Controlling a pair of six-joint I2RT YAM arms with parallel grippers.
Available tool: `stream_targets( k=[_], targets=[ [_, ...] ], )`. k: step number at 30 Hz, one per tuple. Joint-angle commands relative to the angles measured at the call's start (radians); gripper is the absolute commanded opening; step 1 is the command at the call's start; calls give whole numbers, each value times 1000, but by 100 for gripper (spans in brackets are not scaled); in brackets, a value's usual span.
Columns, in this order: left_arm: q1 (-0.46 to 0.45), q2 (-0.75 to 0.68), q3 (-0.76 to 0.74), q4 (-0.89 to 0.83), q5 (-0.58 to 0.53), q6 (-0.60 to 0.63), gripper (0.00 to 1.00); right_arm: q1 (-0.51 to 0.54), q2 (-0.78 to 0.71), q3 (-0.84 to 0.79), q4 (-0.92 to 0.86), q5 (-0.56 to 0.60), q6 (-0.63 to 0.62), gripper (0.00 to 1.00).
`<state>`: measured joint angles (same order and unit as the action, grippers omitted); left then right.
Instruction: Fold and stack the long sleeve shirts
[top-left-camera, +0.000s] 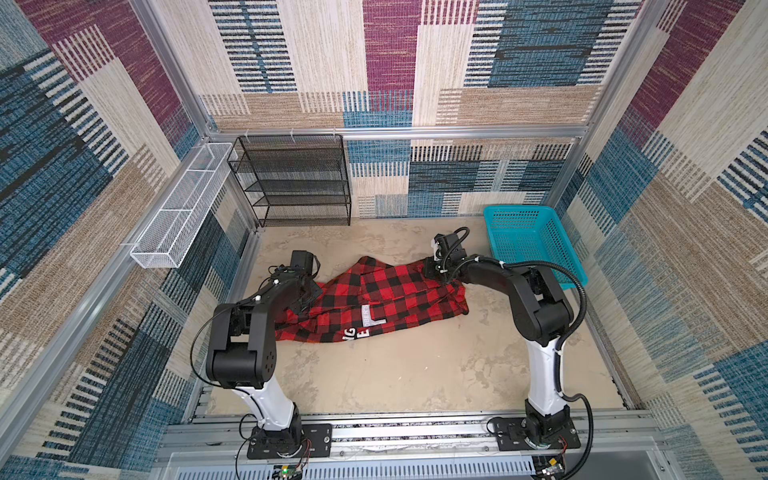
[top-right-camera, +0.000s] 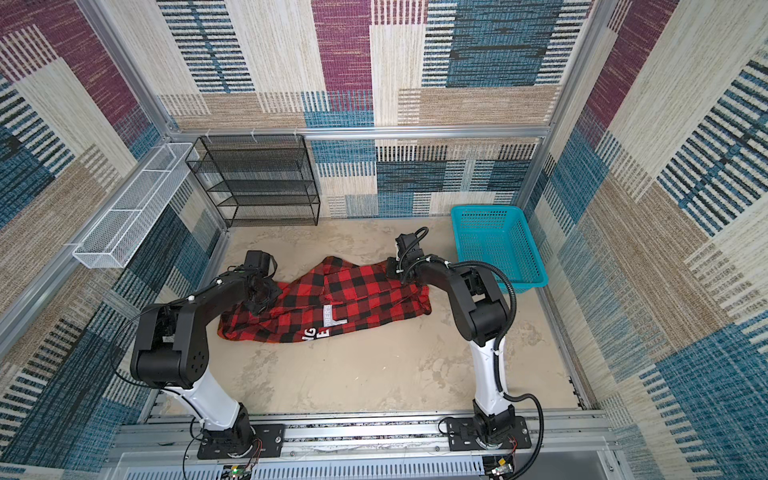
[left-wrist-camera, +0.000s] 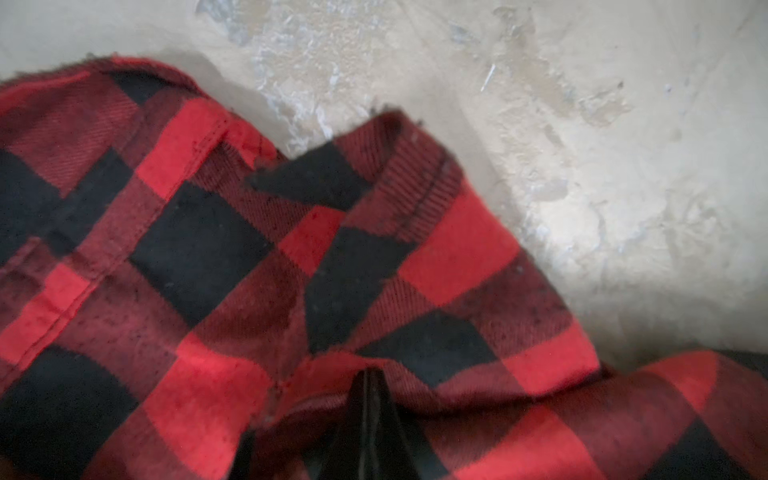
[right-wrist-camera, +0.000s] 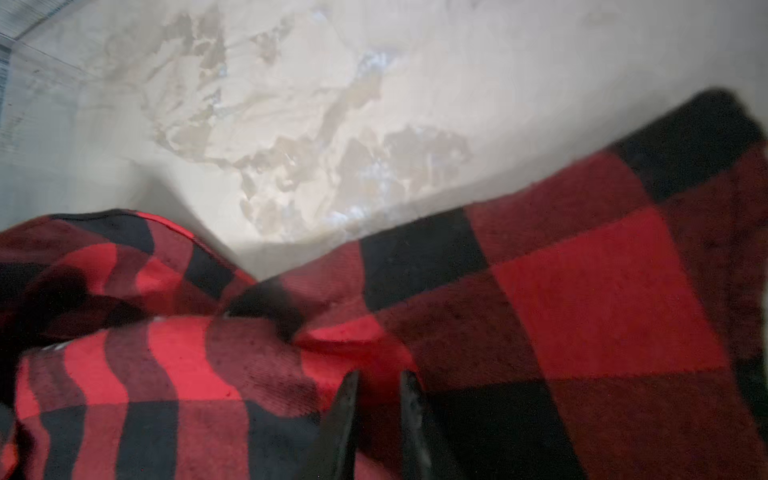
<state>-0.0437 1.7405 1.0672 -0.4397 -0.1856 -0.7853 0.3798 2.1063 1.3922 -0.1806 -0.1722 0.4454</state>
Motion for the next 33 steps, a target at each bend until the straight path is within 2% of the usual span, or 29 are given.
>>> stream_targets(
  k=[1,10,13,15,22,25,29,33],
  targets=[
    [9,18,-4,25,-26,-20,0,-10,-5,-42,-7,62,44,20],
    [85,-6,-64,46,11,-45,0,-74,-142,-276,1,167,132,17],
    [103,-41,-81,47,29,-37,0,-93,-202,-340,29,164,100,17],
    [106,-64,-70,27,46,-35,0,-91,-225,-349,33,123,66,18],
    [102,-163,-18,7,169,-35,0,-3,-344,-252,-81,170,0,24],
    [93,-176,-1,39,229,-44,0,41,-353,-168,-111,173,3,32],
    [70,-144,10,155,324,-57,0,61,-295,-68,-69,111,44,38],
    [44,-26,58,201,351,-58,0,89,-165,42,-11,75,38,39]
  ],
)
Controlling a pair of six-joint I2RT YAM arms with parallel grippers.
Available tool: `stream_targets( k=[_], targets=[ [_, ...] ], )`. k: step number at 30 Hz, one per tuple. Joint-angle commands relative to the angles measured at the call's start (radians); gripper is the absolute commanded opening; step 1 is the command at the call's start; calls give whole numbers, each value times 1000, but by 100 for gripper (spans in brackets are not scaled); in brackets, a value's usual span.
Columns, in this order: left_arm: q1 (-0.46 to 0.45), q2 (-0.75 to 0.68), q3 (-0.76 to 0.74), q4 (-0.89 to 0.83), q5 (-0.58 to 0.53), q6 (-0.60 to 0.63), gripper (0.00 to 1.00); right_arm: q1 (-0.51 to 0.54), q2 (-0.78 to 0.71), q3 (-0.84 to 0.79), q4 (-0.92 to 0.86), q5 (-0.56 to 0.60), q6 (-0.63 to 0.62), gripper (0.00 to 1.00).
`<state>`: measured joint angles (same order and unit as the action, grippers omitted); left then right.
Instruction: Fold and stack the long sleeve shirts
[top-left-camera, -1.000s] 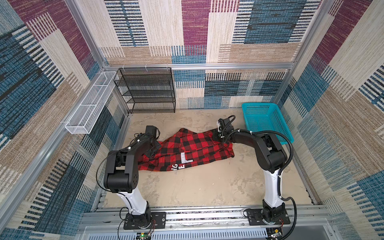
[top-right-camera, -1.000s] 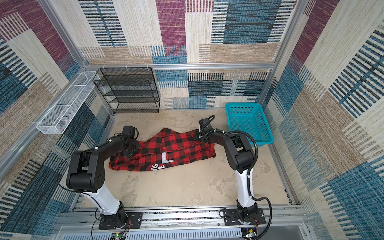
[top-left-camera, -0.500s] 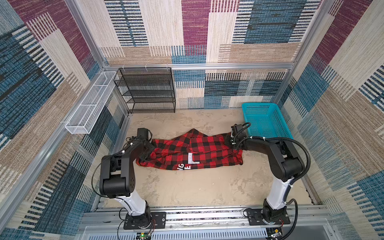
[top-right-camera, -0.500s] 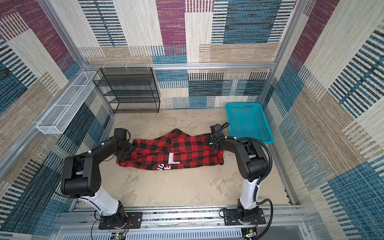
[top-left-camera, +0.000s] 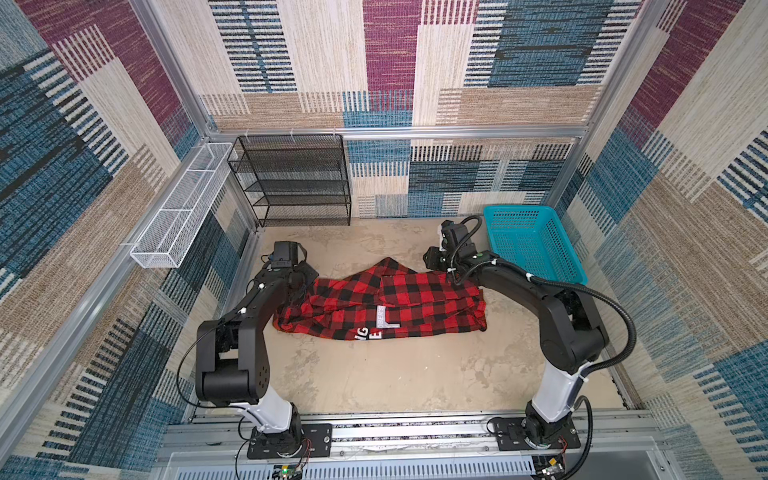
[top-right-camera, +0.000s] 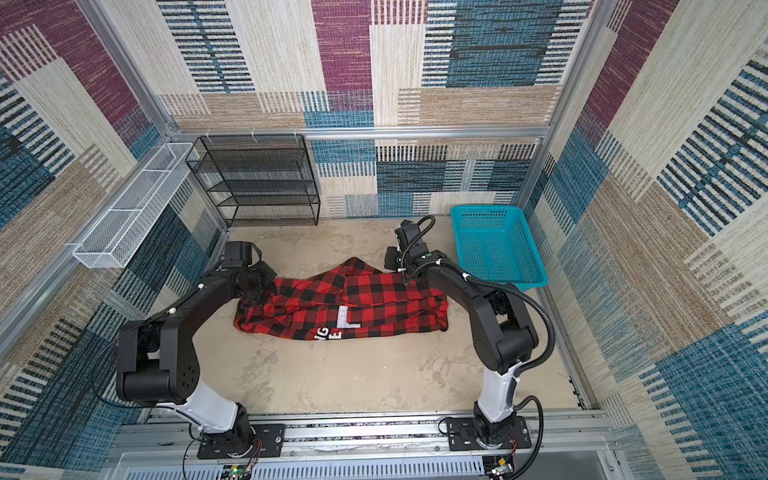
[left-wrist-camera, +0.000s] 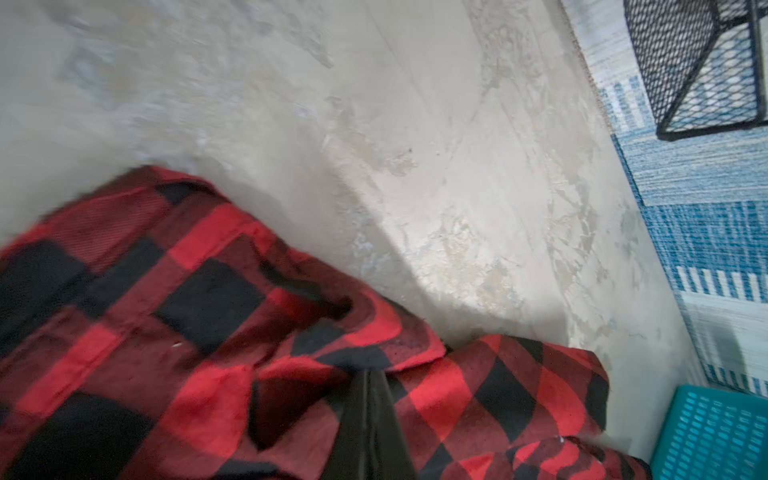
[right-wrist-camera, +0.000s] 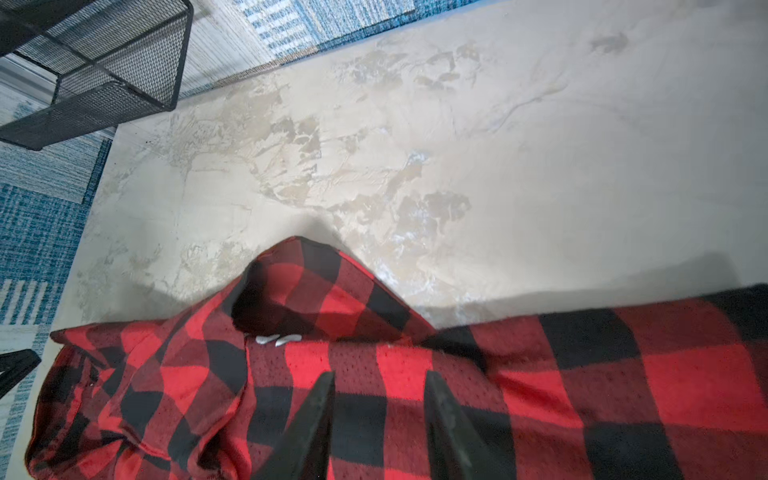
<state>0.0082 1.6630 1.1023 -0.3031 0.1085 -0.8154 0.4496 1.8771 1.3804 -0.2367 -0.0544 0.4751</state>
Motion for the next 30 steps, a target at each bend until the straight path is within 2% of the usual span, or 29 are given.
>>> stream_targets(
  k=[1,6,18,26,30],
  targets=[
    [-8,79,30,74,59,-31,0,29,97,81,53,-43,-9,38],
    [-8,182,45,84,48,-27,0,63,277,258,19,-13,-122,39],
    [-17,202,2,80,22,-1,0,115,450,402,-30,131,-292,48],
    [-40,71,7,9,6,24,0,135,498,429,-58,192,-318,49],
    [-105,-33,4,-79,-25,26,0,136,529,445,-68,211,-319,47]
  ],
)
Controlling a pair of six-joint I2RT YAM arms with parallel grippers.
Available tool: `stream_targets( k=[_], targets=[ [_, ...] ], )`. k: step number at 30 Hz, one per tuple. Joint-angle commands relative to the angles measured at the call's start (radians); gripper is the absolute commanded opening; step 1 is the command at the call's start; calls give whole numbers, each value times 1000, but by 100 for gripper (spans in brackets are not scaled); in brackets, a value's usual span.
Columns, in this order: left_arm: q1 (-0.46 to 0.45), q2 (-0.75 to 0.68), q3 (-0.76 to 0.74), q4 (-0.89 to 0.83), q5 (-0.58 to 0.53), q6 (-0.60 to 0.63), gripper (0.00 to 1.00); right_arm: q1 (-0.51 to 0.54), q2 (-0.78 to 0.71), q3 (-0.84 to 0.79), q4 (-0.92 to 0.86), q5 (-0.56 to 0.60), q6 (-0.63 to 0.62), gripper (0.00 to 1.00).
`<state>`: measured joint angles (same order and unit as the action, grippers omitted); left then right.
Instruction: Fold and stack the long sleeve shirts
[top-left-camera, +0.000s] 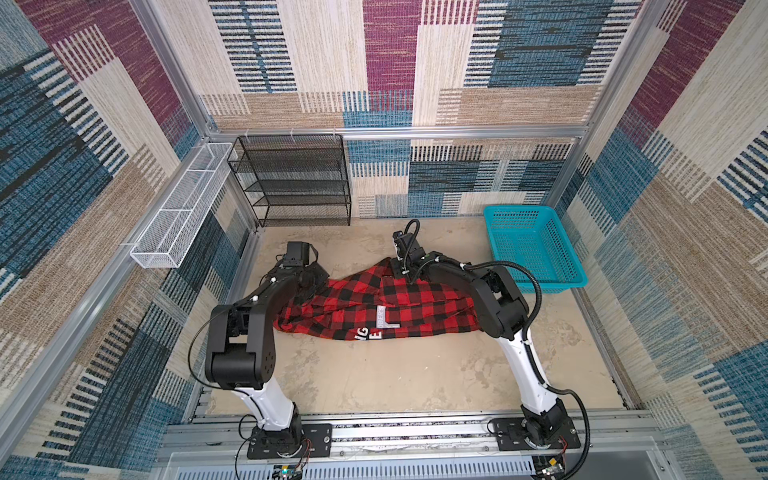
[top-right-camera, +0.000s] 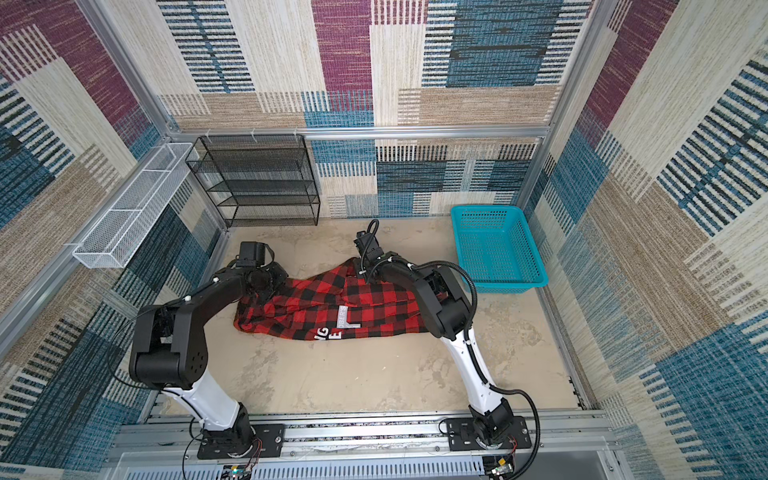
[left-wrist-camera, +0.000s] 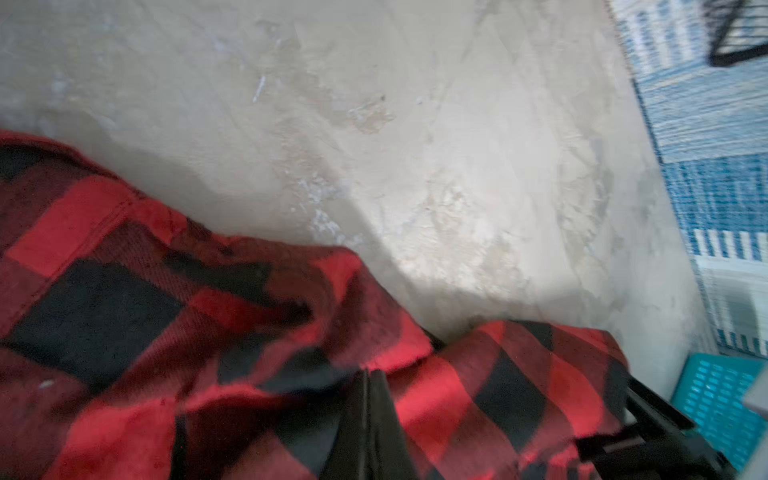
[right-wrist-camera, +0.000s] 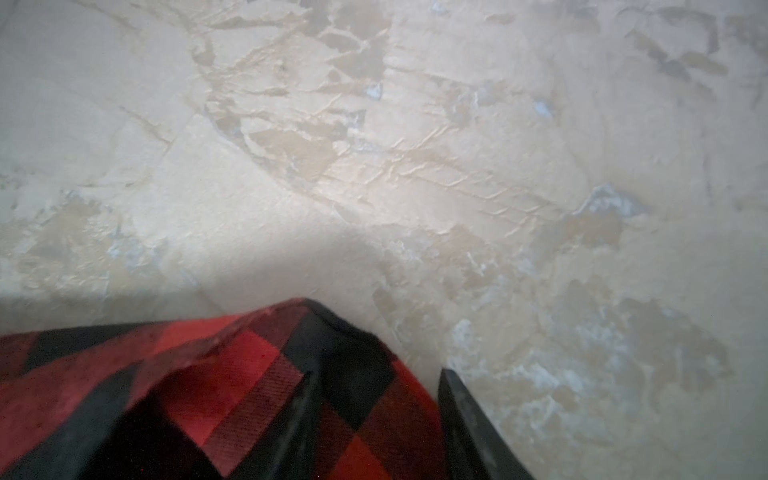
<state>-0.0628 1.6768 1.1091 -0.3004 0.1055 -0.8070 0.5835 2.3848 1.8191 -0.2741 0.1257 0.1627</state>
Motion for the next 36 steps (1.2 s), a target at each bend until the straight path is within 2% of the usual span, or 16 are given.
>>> stream_targets(
  k=[1,4,7,10,16,23,36],
  targets=[
    [-71,-75,-20,-82,-27,3,0,2,27,8,-29,32,-6,42],
    [-208,-119,-62,-38,-28,-68,0,2,31,6,-21,25,-5,26],
    [-328,-93,-73,63,-16,-134,0,2,19,-11,-5,8,-5,14],
    [-398,-33,-57,127,-46,-168,0,2,-6,-33,25,-32,-6,7],
    [-468,68,-96,346,-121,-244,0,1,-48,-40,55,-168,36,4],
    [-507,167,-115,519,-160,-311,0,2,-120,-92,76,-222,63,3],
    [-532,206,-143,508,-182,-313,0,2,-250,-113,55,-197,54,3]
  ],
)
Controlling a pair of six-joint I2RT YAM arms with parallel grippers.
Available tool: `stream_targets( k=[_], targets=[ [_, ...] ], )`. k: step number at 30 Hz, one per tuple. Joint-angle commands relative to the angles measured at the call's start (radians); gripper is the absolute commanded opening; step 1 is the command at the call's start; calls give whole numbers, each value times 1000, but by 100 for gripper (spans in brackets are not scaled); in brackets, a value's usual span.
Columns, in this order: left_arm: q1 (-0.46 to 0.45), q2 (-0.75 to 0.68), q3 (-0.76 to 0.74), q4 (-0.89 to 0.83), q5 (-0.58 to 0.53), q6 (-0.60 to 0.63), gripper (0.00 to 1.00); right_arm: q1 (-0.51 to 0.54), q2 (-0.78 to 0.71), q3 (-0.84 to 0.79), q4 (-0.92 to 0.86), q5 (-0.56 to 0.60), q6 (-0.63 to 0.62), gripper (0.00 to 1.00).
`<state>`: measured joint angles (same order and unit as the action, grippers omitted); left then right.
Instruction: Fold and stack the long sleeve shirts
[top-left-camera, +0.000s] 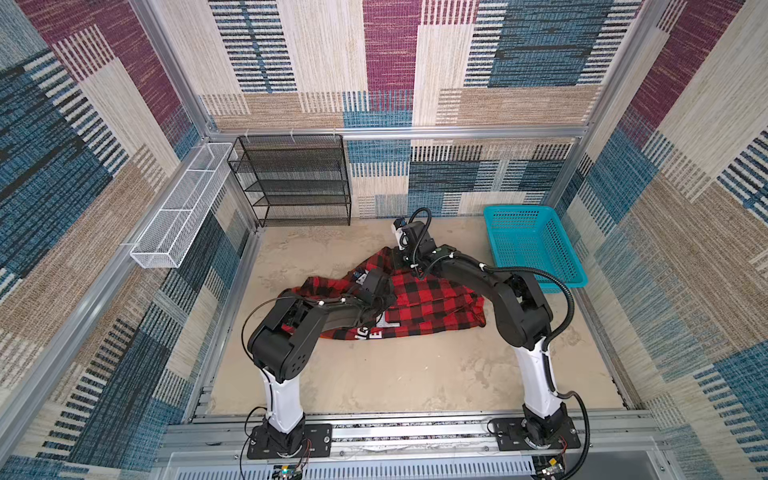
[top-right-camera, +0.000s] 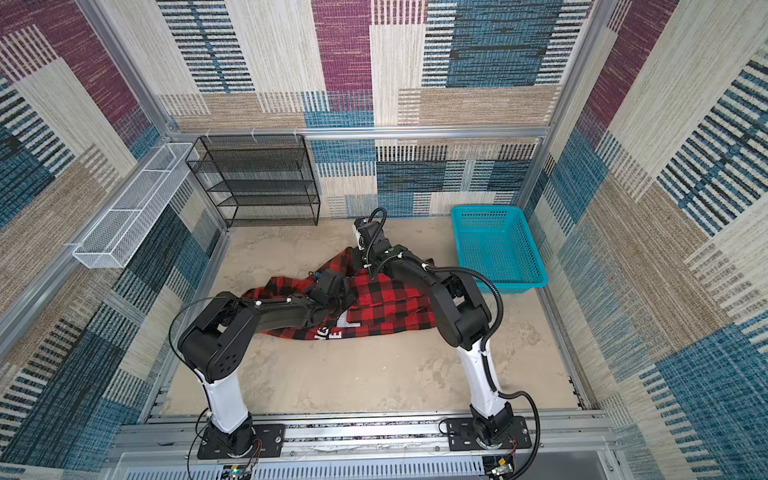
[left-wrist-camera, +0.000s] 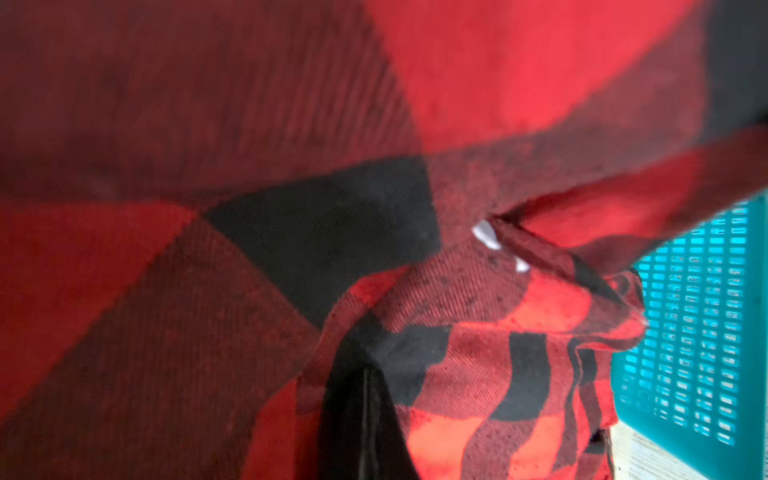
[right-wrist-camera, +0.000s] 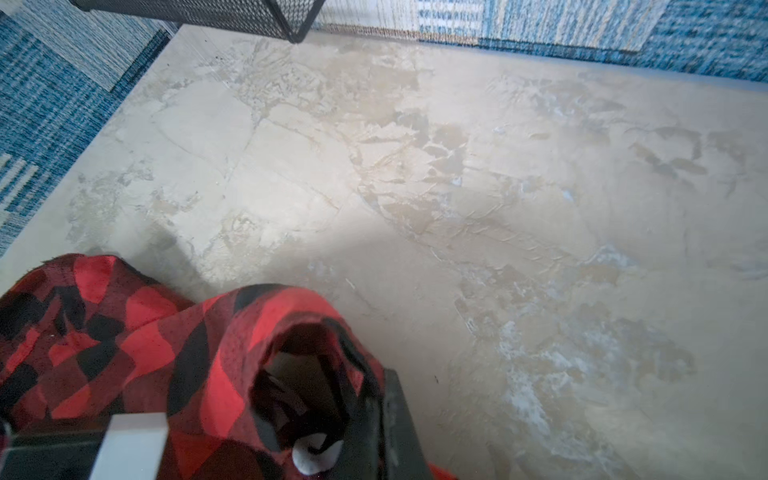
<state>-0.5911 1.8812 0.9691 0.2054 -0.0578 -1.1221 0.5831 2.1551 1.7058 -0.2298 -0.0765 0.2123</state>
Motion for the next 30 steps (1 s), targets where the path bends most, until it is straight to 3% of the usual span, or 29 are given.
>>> stream_targets(
  k=[1,19,27,30],
  targets=[
    [-4,3,-1,-1,-16,5,0,2,-25,1,9,11,3,3],
    [-36,6,-16,-13,9,9,0,2,-63,74,13,112,-61,3],
    [-36,-16,-26,-12,9,-3,0,3,-95,26,83,77,-118,4],
    [-35,-44,-23,-39,1,-4,0,4,-148,-64,97,58,-101,5]
  ],
)
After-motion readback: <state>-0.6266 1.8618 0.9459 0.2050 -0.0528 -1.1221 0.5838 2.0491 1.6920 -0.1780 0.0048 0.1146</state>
